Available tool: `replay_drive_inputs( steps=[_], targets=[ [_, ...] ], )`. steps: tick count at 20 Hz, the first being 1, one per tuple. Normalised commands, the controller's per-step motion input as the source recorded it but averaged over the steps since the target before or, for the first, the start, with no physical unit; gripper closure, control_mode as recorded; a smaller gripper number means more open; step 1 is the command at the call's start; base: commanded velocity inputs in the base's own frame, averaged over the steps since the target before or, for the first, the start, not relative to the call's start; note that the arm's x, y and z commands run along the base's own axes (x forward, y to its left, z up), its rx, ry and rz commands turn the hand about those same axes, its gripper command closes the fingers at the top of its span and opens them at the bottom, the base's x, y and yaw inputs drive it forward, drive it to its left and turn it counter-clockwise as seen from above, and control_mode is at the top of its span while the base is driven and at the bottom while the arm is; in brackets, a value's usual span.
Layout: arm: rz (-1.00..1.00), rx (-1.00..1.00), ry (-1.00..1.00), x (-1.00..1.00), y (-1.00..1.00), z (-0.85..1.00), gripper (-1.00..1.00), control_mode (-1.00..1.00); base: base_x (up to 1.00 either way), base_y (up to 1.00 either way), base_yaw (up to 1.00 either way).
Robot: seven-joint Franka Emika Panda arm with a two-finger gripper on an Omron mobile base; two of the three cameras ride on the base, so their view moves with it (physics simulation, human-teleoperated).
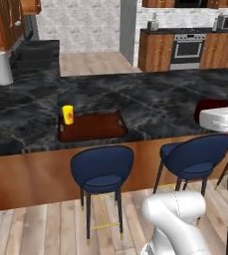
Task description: There is a tray on the dining counter. Grab the cup, mug, and pitcher and place them on the tray. The pitcher may be placed next to the tray if it cannot fit the tray.
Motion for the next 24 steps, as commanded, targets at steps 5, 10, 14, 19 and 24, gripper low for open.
replay_drive_inputs(
  steps=[5, 10, 14, 19, 24],
  targets=[
    [0.0, 0.0, 0.0, 0.0, 0.0, 0.0, 1.0, 1.0, 0.4, 0.4, -0.25],
    [0.0, 0.0, 0.0, 0.0, 0.0, 0.0, 1.0, 1.0, 0.2, 0.46, -0.22],
    [0.0, 0.0, 0.0, 0.0, 0.0, 0.0, 1.0, 1.0, 0.58, 0.12, -0.08],
    [0.0, 0.0, 0.0, 0.0, 0.0, 0.0, 1.0, 1.0, 0.53, 0.0, 0.0],
    [0.0, 0.0, 0.0, 0.0, 0.0, 0.0, 1.0, 1.0, 0.6, 0.0, 0.0]
  ],
)
